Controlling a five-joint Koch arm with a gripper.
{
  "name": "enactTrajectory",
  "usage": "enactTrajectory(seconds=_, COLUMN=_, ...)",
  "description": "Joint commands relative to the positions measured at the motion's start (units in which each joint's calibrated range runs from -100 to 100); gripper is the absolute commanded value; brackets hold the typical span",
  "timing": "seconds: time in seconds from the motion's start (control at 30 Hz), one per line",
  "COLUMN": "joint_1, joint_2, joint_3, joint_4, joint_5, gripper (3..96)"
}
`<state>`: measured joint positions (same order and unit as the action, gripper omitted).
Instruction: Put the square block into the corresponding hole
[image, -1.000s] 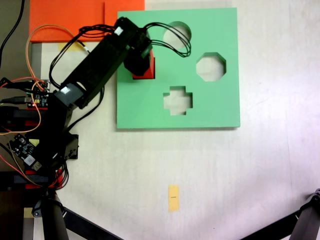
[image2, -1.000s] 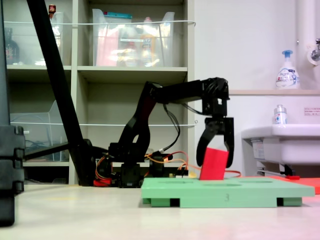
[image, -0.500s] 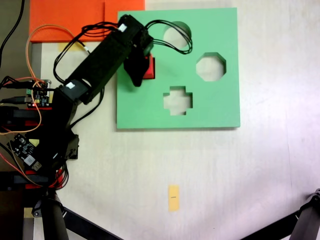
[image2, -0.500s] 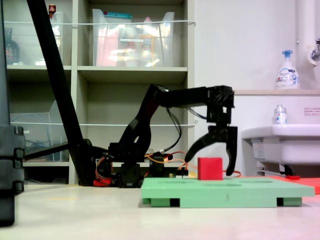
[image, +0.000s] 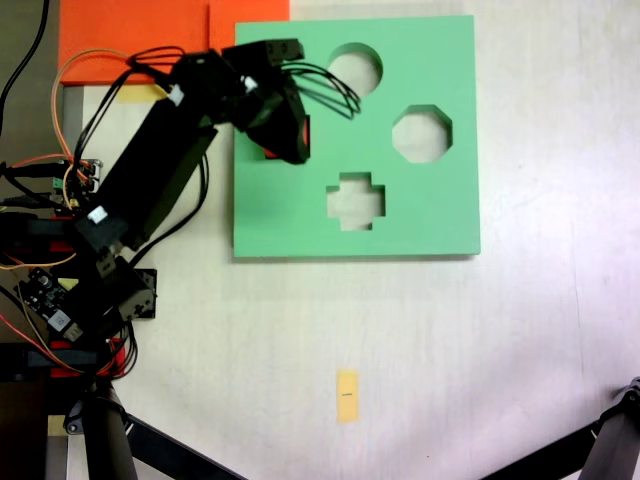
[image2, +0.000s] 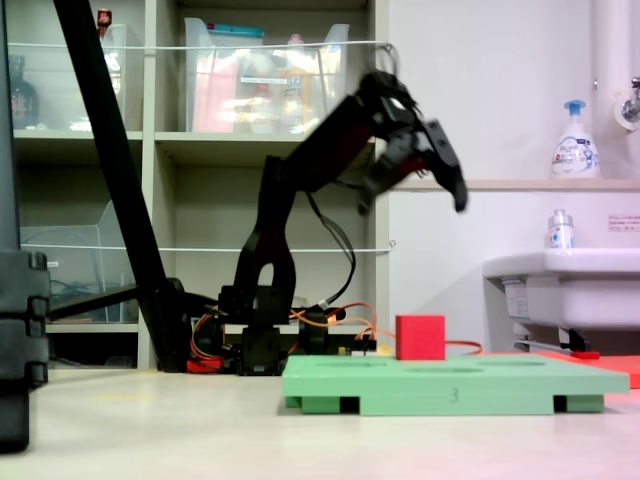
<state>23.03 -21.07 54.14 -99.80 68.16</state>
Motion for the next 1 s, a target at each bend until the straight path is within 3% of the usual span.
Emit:
enactTrajectory(seconds=0.03, joint_1=-5.8, joint_2=-16.5, joint_3=2.8, joint_4=-0.2, joint_5=-22.4, gripper=65.8)
enactTrajectory(seconds=0.13, joint_1=-11.4, joint_2=-26.0, joint_3=3.0, joint_4=-0.2, joint_5=-40.4, gripper=64.8)
enactTrajectory(seconds=0.2, joint_1=-14.9, joint_2=-27.3, joint_3=2.8, joint_4=2.3, joint_5=-47.6, gripper=57.7)
enactTrajectory(seconds=0.37, joint_1=-20.3, joint_2=-21.3, joint_3=-1.5, joint_4=6.7, joint_5=-48.6, gripper=56.6)
enactTrajectory(seconds=0.47, joint_1=-21.5, joint_2=-30.6, joint_3=-26.5, joint_4=18.6, joint_5=-49.8, gripper=55.8)
enactTrajectory(seconds=0.67, joint_1=-21.2, joint_2=-63.7, joint_3=-96.8, joint_4=76.1, joint_5=-54.7, gripper=48.3)
enactTrajectory(seconds=1.0, joint_1=-21.3, joint_2=-78.9, joint_3=-154.1, joint_4=103.0, joint_5=-63.7, gripper=48.2)
